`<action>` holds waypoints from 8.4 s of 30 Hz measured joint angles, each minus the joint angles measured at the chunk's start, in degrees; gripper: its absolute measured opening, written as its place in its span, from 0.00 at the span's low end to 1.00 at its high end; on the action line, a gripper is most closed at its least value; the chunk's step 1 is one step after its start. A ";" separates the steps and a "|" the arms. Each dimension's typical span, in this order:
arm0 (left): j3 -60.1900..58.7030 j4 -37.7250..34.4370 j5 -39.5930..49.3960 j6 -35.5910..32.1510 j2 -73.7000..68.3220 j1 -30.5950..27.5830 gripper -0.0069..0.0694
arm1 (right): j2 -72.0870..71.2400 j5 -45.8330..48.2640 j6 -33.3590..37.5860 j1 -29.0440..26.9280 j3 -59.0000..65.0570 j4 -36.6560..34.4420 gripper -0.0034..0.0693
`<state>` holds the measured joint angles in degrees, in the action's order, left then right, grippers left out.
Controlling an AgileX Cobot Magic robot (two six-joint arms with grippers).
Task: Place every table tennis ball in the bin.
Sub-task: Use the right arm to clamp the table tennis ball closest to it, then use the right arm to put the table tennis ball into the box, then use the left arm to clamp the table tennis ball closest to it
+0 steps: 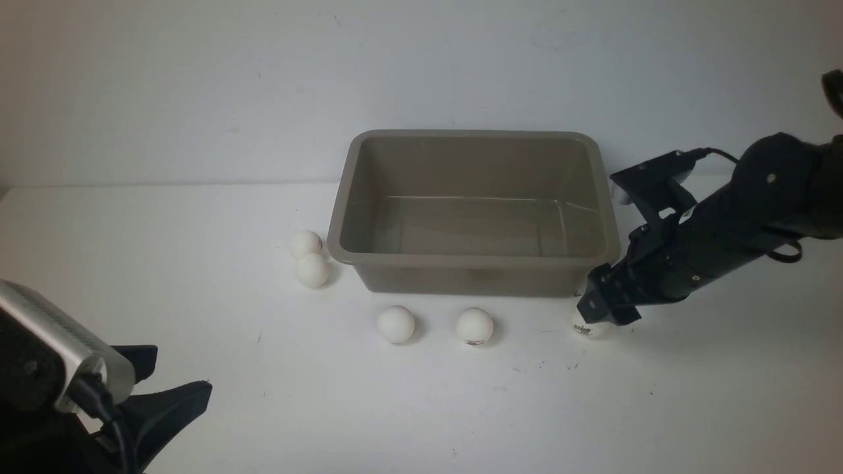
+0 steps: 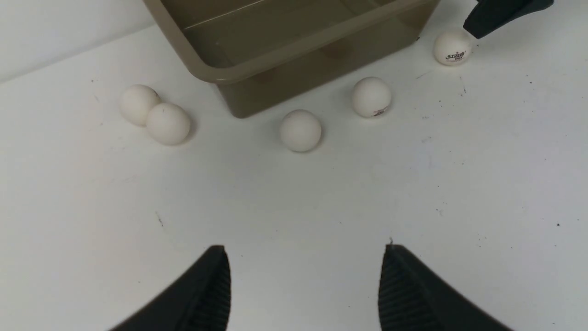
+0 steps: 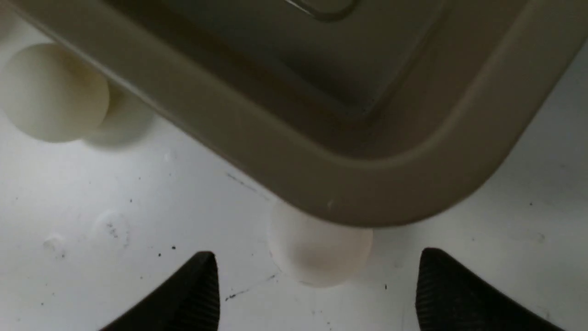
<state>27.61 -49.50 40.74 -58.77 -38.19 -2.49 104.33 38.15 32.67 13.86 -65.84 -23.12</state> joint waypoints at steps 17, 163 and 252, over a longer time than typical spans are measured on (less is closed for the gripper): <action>0.00 0.00 0.05 0.00 0.00 0.00 0.61 | 4.72 1.68 -0.03 0.00 -3.25 -1.66 0.76; 0.00 -5.56 0.98 -4.68 0.00 0.00 0.61 | -15.13 18.25 2.40 0.05 -33.83 -3.50 0.79; 0.00 -5.82 0.88 -5.53 0.00 0.00 0.61 | 4.84 -21.81 20.32 17.21 3.86 -29.10 0.79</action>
<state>27.61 -55.31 41.62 -64.31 -38.19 -2.49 109.16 16.34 52.99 31.07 -61.98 -52.23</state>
